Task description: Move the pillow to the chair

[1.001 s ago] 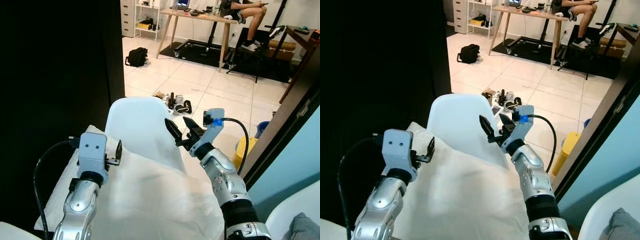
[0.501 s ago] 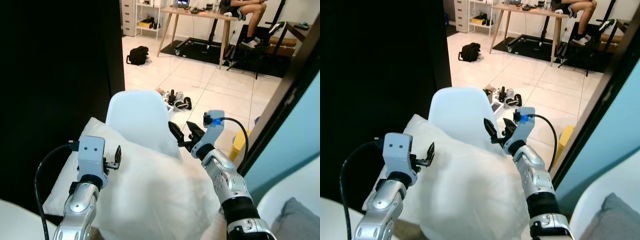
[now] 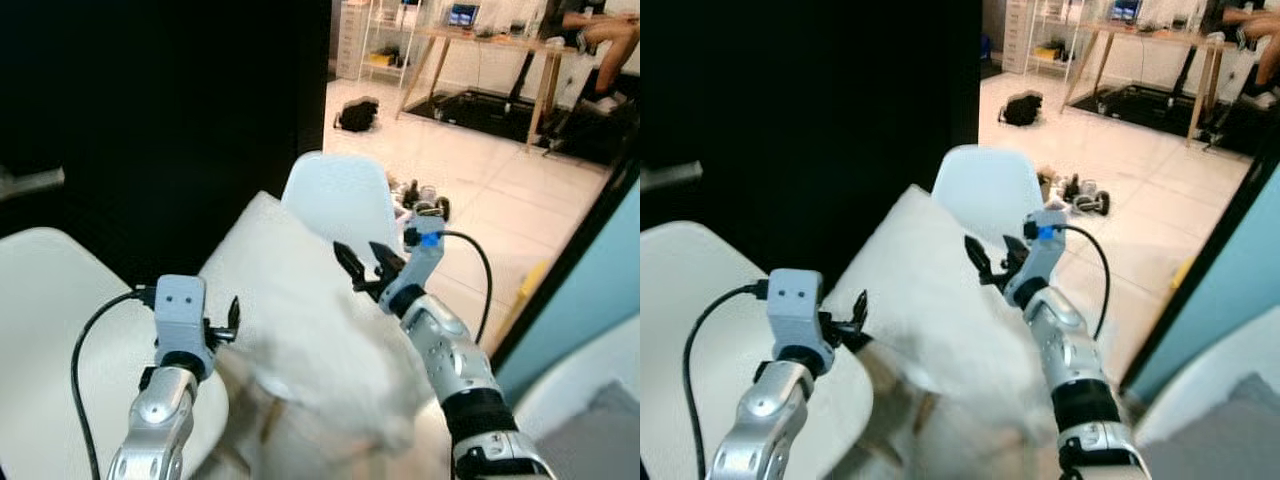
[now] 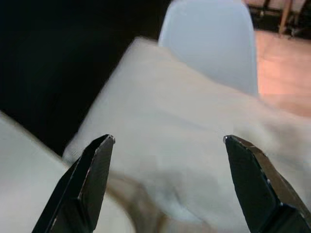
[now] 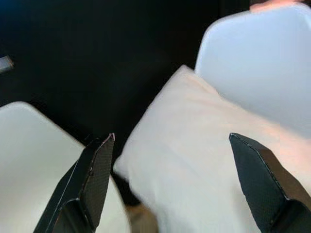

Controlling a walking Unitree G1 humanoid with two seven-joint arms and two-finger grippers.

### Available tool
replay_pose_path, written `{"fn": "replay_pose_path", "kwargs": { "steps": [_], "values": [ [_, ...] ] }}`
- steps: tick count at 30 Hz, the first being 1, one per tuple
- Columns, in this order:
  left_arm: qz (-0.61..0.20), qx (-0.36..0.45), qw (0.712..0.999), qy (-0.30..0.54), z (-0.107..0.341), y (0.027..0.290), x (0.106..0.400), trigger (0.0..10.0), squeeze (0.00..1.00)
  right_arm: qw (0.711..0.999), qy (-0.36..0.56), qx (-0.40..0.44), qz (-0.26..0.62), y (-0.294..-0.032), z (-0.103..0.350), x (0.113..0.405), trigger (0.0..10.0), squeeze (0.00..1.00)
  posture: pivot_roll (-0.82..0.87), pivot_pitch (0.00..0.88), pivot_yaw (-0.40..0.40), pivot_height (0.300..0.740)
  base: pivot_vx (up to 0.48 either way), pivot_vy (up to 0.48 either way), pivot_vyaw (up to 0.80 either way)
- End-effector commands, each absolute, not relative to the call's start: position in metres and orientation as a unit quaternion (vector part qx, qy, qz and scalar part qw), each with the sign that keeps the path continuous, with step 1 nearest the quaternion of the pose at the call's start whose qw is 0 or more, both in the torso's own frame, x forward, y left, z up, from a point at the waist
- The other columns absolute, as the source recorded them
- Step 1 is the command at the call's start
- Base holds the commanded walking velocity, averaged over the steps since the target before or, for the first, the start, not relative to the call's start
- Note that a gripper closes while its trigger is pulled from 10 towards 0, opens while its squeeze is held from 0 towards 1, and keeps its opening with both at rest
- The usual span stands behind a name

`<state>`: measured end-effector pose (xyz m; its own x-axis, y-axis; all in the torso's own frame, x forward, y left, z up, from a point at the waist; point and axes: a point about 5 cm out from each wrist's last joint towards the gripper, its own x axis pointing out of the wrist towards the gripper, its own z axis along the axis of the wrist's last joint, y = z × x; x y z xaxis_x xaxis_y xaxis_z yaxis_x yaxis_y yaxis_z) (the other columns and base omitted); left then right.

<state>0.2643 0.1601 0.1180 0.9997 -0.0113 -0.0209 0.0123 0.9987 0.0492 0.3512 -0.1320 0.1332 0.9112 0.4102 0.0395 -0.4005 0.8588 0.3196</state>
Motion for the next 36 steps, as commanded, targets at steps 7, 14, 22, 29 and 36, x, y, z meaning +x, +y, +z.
{"fn": "replay_pose_path", "kwargs": {
  "steps": [7, 14, 22, 29, 36],
  "values": [
    [-0.005, 0.020, 1.000, 0.009, 0.1193, 0.1609, 0.2659, 10.0, 0.00, 0.964, 0.021, 0.156, 0.215, -0.1288, 0.1337, 0.3524, 10.0, 0.00, 0.03, 0.000, -0.080, 0.740, -0.480, 0.000, -0.23],
    [-0.006, 0.016, 1.000, 0.009, 0.1195, 0.1608, 0.2661, 10.0, 0.00, 0.963, 0.028, 0.159, 0.214, -0.1292, 0.1327, 0.3534, 10.0, 0.00, 0.02, 0.000, -0.082, 0.740, -0.480, 0.000, -0.79],
    [-0.005, 0.014, 1.000, 0.008, 0.1198, 0.1610, 0.2666, 10.0, 0.00, 0.963, 0.033, 0.168, 0.208, -0.1306, 0.1322, 0.3549, 10.0, 0.00, 0.02, 0.000, -0.083, 0.740, -0.398, 0.000, -0.79],
    [-0.005, 0.010, 1.000, 0.005, 0.1202, 0.1610, 0.2667, 10.0, 0.00, 0.963, 0.035, 0.168, 0.206, -0.1307, 0.1319, 0.3552, 10.0, 0.00, 0.02, 0.000, -0.082, 0.740, -0.130, 0.000, -0.79],
    [-0.005, 0.003, 1.000, 0.002, 0.1211, 0.1610, 0.2669, 10.0, 0.00, 0.964, 0.037, 0.172, 0.202, -0.1316, 0.1319, 0.3558, 10.0, 0.00, 0.02, 0.000, -0.083, 0.740, 0.000, 0.000, -0.79]
  ]
}}
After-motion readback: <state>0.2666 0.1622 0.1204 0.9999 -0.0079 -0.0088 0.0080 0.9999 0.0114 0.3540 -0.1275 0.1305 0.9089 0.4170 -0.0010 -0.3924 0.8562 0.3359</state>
